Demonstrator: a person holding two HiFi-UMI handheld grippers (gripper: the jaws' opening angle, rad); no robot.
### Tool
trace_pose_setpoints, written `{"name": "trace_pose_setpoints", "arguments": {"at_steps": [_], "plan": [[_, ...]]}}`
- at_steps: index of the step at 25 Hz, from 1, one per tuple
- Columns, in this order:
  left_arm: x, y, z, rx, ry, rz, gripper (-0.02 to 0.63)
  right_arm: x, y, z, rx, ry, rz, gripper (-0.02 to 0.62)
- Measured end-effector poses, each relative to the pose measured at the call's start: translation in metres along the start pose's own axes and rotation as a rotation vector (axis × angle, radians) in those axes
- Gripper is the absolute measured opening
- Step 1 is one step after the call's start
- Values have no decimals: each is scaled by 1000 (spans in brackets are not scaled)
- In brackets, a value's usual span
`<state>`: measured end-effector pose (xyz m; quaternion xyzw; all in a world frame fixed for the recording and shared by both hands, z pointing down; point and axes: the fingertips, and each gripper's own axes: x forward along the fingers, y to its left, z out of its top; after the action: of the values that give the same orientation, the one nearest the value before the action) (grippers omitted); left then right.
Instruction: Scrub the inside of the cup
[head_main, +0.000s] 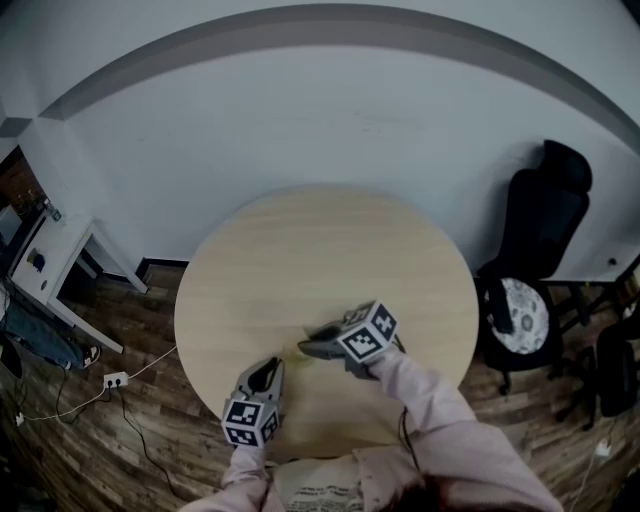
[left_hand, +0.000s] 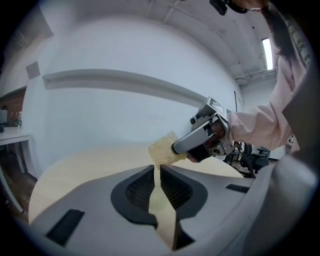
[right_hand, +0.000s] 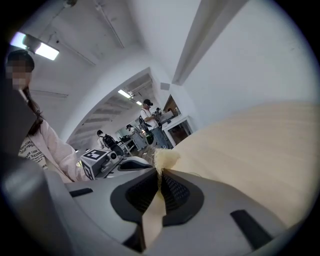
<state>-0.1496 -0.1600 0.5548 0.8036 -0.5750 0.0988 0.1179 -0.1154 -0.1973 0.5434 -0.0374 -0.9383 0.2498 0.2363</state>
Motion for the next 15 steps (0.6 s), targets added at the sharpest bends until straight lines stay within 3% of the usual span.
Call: {"name": "trace_pose_setpoints", "arguments": {"at_steps": [9,15], "plan": [[-14,-2,14,-15,-26,1,-9,-36,16,7,-98,-331,-86,26],[-24,-6,26,-14,-46,-5,-9,-63,31,15,-209,-484,-167,28]]}}
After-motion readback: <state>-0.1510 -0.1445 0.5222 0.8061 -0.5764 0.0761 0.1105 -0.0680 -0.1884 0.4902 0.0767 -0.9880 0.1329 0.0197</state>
